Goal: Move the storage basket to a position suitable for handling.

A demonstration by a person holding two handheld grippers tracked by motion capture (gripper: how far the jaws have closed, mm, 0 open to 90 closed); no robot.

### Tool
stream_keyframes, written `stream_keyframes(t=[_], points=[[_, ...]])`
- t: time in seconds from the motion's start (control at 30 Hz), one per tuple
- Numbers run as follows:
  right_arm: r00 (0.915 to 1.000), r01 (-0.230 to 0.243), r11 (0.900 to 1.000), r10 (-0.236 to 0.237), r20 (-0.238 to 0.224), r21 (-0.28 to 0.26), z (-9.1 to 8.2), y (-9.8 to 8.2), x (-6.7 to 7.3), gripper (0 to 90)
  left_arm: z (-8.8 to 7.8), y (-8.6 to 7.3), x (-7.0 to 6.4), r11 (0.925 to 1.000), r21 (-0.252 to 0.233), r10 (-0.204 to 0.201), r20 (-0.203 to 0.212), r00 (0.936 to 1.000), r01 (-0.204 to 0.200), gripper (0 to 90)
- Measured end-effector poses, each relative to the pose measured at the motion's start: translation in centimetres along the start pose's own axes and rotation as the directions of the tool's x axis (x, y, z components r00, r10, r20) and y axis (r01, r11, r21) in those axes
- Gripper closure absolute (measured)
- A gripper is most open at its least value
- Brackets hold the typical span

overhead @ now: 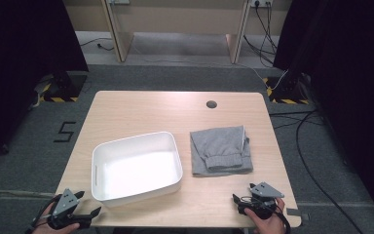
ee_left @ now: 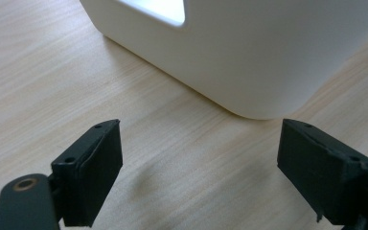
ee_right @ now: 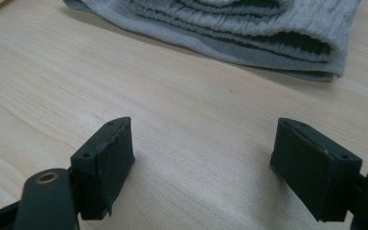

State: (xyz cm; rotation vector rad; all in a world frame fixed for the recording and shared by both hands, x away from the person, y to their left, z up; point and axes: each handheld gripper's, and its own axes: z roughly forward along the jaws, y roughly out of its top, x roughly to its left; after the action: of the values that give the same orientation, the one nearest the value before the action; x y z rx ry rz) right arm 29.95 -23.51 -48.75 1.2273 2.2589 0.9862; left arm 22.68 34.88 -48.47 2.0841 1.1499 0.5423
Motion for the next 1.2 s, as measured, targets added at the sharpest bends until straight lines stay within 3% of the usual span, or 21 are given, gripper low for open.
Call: stream_keyframes(t=[0.1, 0.13, 0.17, 0.2, 0.37, 0.53, 0.63, 0.77, 0.93, 1.07, 1.13, 1.17, 1.2], points=[[0.9999, -0.011, 1.000, 0.011, -0.005, 0.003, 0.1, 0.0, 0.1, 23.1, -0.2, 0.5, -0.2, 0.9989, -0.047, -0.005, -0.009, 0.9999, 0.005, 15.4], [1.0000, -0.005, 1.000, 0.005, -0.006, 0.001, 0.1, 0.0, 0.1, 23.2, -0.2, 0.7, -0.3, 0.9978, -0.059, -0.028, 0.016, 0.9995, 0.029, 14.4], [1.0000, -0.005, 1.000, 0.005, -0.006, 0.001, 0.1, 0.0, 0.1, 23.2, -0.2, 0.7, -0.3, 0.9978, -0.059, -0.028, 0.016, 0.9995, 0.029, 13.9], [1.0000, -0.007, 1.000, 0.007, -0.007, 0.000, 0.1, 0.0, 0.1, 23.3, -0.1, 0.8, -0.4, 0.9968, -0.069, -0.036, 0.049, 0.9982, 0.039, 13.9], [0.9999, 0.007, 1.000, -0.008, -0.008, -0.001, 0.1, 0.1, 0.2, 23.7, 0.5, 1.4, -1.3, 0.9977, -0.069, 0.004, 0.049, 0.9988, -0.001, 14.3], [0.9999, 0.013, 1.000, -0.013, -0.010, -0.001, 0.2, 0.1, 0.3, 23.9, 1.1, 2.0, -1.8, 0.9954, -0.096, 0.005, 0.078, 0.9969, 0.002, 15.6], [0.9998, 0.014, 1.000, -0.014, -0.016, -0.011, 0.2, 0.4, 0.6, 24.1, 1.7, 2.3, -1.9, 0.9959, -0.091, 0.012, 0.071, 0.9974, -0.006, 15.0], [0.9994, 0.024, 1.000, -0.024, -0.027, -0.011, 0.4, 0.7, 1.0, 24.4, 2.3, 2.7, -2.0, 0.9947, -0.102, -0.006, 0.064, 0.9979, 0.013, 15.8], [0.9973, 0.056, 0.998, -0.058, -0.046, -0.029, 0.5, 1.7, 1.8, 24.5, 3.1, 3.3, -2.2, 0.9949, -0.100, -0.008, 0.064, 0.9979, 0.014, 15.9], [0.9920, 0.081, 0.994, -0.088, -0.091, -0.069, 1.0, 3.5, 2.9, 24.6, 3.8, 4.1, -2.1, 0.9952, -0.097, 0.004, 0.060, 0.9982, 0.002, 16.5], [0.9859, 0.104, 0.990, -0.115, -0.122, -0.095, 1.7, 4.6, 3.7, 24.8, 4.3, 4.5, -2.0, 0.9950, -0.100, 0.011, 0.063, 0.9979, -0.005, 16.6], [0.9782, 0.115, 0.987, -0.133, -0.160, -0.117, 2.7, 5.8, 4.5, 24.8, 4.7, 4.8, -1.9, 0.9949, -0.101, 0.012, 0.073, 0.9973, -0.005, 16.8], [0.9782, 0.115, 0.987, -0.133, -0.160, -0.117, 2.7, 5.8, 4.5, 24.8, 4.7, 4.8, -1.9, 0.9949, -0.101, 0.012, 0.073, 0.9973, -0.005, 16.7]])
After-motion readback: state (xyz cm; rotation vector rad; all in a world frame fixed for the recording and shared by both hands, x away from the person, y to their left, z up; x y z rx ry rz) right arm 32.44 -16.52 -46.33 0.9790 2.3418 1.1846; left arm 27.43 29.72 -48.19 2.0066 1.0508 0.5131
